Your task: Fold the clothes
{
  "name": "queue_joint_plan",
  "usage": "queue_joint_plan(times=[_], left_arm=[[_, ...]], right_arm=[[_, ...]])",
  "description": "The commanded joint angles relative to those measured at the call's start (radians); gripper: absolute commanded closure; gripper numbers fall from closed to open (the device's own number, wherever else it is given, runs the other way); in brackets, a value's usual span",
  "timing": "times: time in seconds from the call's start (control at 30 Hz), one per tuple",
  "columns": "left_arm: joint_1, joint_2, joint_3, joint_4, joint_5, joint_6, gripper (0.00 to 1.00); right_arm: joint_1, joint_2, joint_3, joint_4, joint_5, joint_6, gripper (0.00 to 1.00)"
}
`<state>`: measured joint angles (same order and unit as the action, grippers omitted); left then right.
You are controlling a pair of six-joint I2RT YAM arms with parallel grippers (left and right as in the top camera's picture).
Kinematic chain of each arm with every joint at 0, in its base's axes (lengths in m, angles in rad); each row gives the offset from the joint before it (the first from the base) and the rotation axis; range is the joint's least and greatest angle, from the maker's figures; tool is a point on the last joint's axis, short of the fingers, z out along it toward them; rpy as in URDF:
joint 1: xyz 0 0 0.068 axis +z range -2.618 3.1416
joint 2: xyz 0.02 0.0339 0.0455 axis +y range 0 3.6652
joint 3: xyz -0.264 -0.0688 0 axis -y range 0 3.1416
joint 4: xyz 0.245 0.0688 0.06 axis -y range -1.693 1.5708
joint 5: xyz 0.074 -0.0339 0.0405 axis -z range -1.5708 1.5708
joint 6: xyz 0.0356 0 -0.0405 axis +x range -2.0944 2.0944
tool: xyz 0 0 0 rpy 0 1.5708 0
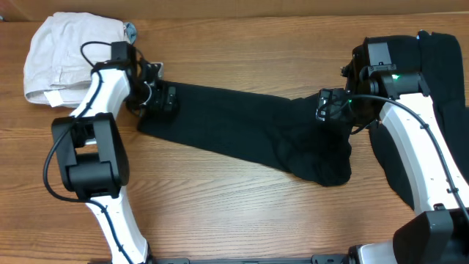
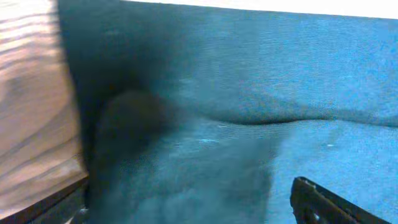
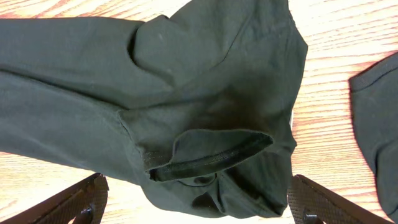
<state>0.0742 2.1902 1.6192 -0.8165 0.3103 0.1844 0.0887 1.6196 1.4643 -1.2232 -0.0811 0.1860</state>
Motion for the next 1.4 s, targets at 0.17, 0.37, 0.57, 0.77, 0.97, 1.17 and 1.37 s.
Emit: queue_joint_plan(times=[0.17, 0.37, 0.57, 0.77, 0.97, 1.17, 1.37], left_arm=[[-0.014, 0.129, 0.003, -0.013, -0.029, -0.031, 0.73], [0.013, 0.123, 0.029, -0.041, -0.142, -0.141, 0.96], [0.046, 0.069, 0.159, -0.22, -0.134, -0.163, 0.96], [0.043, -0.004, 0.28, -0.422, -0.218, -0.162, 0.96], [0.035, -0.101, 0.323, -0.504, -0.288, -0.162, 0.96], [-0.064, -0.141, 0.322, -0.488, -0.266, -0.162, 0.96], [-0.221, -0.111, 0.32, -0.473, -0.269, -0.163, 0.96]], right_arm=[[0.002, -0.005, 0.016, 0.002, 0.001, -0.004, 0.04], [0.002, -0.005, 0.015, 0.01, -0.004, -0.003, 0.3], [0.002, -0.005, 0.008, 0.045, -0.063, 0.001, 0.58], [0.002, -0.005, -0.027, 0.076, -0.063, 0.004, 0.62], [0.002, -0.005, -0.058, 0.092, -0.048, 0.003, 0.61], [0.001, -0.005, -0.058, 0.093, -0.043, 0.003, 0.61], [0.001, -0.005, -0.058, 0.097, -0.043, 0.003, 0.6]])
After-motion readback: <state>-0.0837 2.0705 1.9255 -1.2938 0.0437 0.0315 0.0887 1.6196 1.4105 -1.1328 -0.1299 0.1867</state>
